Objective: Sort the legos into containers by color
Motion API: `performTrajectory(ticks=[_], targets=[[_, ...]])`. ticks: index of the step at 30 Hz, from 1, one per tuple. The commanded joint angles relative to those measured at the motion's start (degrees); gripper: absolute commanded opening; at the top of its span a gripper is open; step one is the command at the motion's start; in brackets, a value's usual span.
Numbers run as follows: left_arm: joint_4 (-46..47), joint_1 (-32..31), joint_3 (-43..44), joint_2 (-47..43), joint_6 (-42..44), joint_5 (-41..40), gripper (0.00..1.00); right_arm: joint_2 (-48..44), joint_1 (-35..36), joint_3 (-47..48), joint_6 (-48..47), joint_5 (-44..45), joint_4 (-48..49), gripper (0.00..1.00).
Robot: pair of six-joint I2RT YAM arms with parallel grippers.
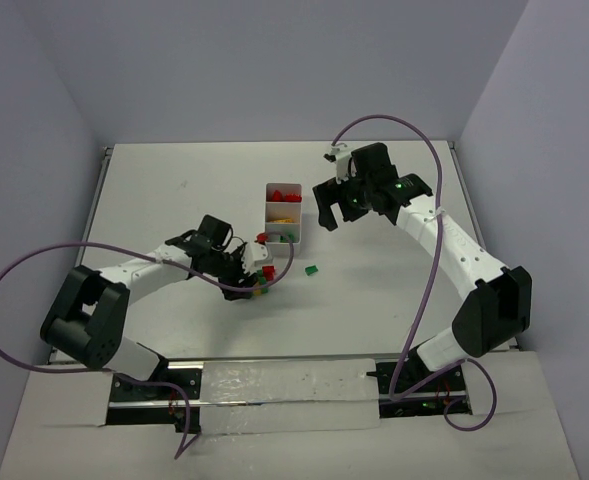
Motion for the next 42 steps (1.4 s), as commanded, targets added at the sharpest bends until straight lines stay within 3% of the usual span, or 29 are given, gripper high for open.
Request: performTrajectory(ticks=[1, 11, 12, 13, 16, 23, 28, 34, 42], targets=[[3.7, -0.8, 1.1, 1.4, 0.1, -0.5, 0.62, -1.0, -0.3, -0.2, 0.4, -0.7, 0.1, 1.0], [4.7, -1.4, 0.2, 1.8, 0.8, -1.3, 0.31, -0.2, -0.3, -1.1, 2.1, -3.9, 0.6, 1.0], [4.4, -1.5, 0.2, 0.9, 0.4, -1.2, 0.22, -0.1, -0.4, -2.2, 2.7, -5.9, 1.0, 1.0], [4.3, -1.5, 0.2, 0.4, 0.4, -1.2, 0.21, 0.0, -0.4, -2.8, 3.1, -7.2, 1.3, 0.99], [4.1, -2.3, 0.0, -3.1, -2.0, -3.0, 0.02, 0.3, -0.4, -4.3, 4.9, -13.5, 2.3, 0.97], [-0.7, -4.3, 3.2, -14.2, -10.3, -4.7, 0.0, 3.6, -0.4, -7.1, 10.3, -35.0, 5.2, 0.97], [-2.7, -8.1, 6.3, -16.2, -14.7, -5.4, 0.0, 7.6, -0.2, -5.0, 12.9, -44.0, 6.4, 0.97], [-2.6, -10.2, 9.3, -15.7, -18.1, -6.0, 0.0, 10.3, 2.2, -2.8, 12.6, -44.9, 5.8, 0.96], [-1.6, -11.4, 11.1, -14.4, -19.6, -6.8, 0.0, 14.2, 4.1, -2.2, 12.6, -48.8, 5.1, 0.81]])
